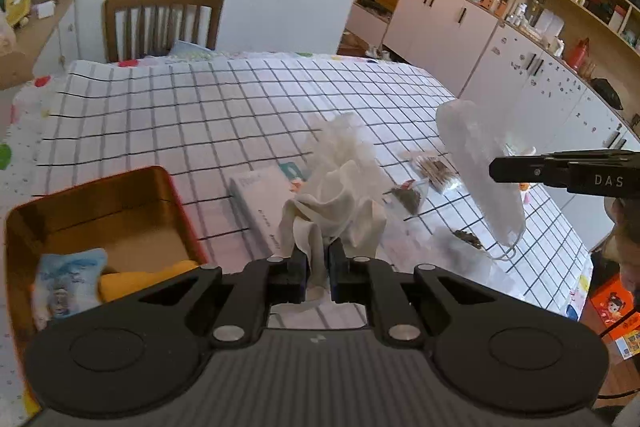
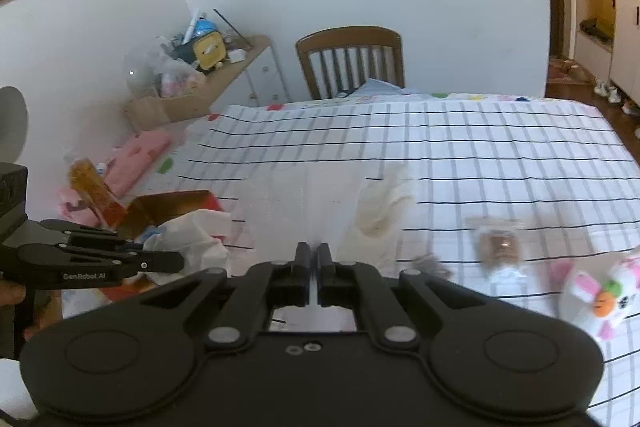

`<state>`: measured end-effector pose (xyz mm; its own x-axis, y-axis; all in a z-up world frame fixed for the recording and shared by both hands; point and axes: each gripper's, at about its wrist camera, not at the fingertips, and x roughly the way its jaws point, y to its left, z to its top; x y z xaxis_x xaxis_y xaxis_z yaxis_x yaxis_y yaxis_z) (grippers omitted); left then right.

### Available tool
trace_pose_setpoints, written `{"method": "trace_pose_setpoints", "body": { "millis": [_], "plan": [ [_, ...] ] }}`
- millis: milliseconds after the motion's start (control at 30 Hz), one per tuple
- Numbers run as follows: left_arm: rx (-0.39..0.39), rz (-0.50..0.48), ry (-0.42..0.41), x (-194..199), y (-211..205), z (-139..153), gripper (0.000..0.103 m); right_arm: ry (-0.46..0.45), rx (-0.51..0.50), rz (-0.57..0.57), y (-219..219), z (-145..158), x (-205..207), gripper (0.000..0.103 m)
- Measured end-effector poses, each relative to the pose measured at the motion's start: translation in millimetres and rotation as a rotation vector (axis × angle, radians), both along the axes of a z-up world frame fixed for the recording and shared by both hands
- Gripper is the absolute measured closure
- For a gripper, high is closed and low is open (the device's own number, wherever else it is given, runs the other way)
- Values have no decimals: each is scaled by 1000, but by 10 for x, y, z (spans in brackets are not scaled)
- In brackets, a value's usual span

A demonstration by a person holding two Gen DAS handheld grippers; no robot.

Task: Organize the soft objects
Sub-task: 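Lift the cloth and plastic bag and carry them toward the red tin box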

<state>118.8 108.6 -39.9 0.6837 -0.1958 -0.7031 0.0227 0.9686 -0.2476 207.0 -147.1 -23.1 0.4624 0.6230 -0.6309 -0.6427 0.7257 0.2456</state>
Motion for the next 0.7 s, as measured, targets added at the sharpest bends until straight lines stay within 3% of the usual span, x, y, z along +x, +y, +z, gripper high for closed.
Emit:
{"method": "trace_pose_setpoints", "body": {
  "millis": [500,700],
  "plan": [
    [58,171,-3,-380,795,158,93,8,30,187,1222,51,-267,100],
    [63,219,4,-488,1092,116,93,-84,12,174,1475,200,-144,101]
  ]
}}
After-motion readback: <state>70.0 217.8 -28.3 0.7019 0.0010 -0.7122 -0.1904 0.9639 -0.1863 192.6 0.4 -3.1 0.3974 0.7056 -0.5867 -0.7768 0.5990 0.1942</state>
